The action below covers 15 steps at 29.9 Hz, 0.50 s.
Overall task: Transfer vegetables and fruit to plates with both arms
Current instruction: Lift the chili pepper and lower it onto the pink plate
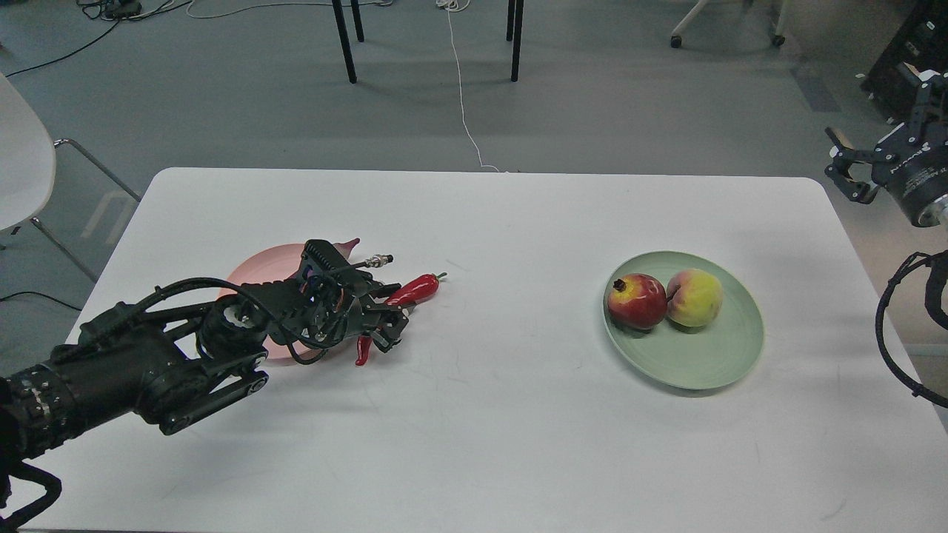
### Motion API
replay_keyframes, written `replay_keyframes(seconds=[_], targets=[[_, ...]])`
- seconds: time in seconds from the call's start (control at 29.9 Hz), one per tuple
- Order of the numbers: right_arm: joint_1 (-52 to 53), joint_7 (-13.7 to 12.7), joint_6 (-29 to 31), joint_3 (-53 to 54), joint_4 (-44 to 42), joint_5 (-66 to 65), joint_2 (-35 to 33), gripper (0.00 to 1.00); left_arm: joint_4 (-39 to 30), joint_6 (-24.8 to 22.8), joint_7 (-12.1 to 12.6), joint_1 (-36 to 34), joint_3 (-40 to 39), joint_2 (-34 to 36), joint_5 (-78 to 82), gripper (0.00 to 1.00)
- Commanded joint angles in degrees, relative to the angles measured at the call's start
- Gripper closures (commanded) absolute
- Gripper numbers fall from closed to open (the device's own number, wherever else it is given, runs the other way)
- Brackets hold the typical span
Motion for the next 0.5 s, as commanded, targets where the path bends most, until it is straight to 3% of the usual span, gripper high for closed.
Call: replay_keyframes(seconds=[0.0, 0.1, 0.3, 0.47], targets=[[-0.07, 0.00, 0.00, 0.00, 0.00, 0.00, 0.09, 0.01, -0.74, 0.00, -0.01, -0.31, -0.25, -0.03, -0.26, 0.85], [-0.07, 0.00, 0.00, 0.00, 0.00, 0.00, 0.01, 0.01, -3.11, 0.09, -0.10, -1.53, -1.83, 1.37, -0.44, 0.86], [0.02, 0.00, 0.00, 0.00, -0.18, 0.00, -0.08, 0.01, -14.44, -0.27, -0.45, -3.38, -4.47, 13.49, -0.79, 0.85], [-0.16, 0.00, 0.00, 0.00, -0.26, 0.00, 0.09, 0.01, -16.92, -0.18, -0.45, -2.07, -3.59, 19.74, -0.53, 0.84]])
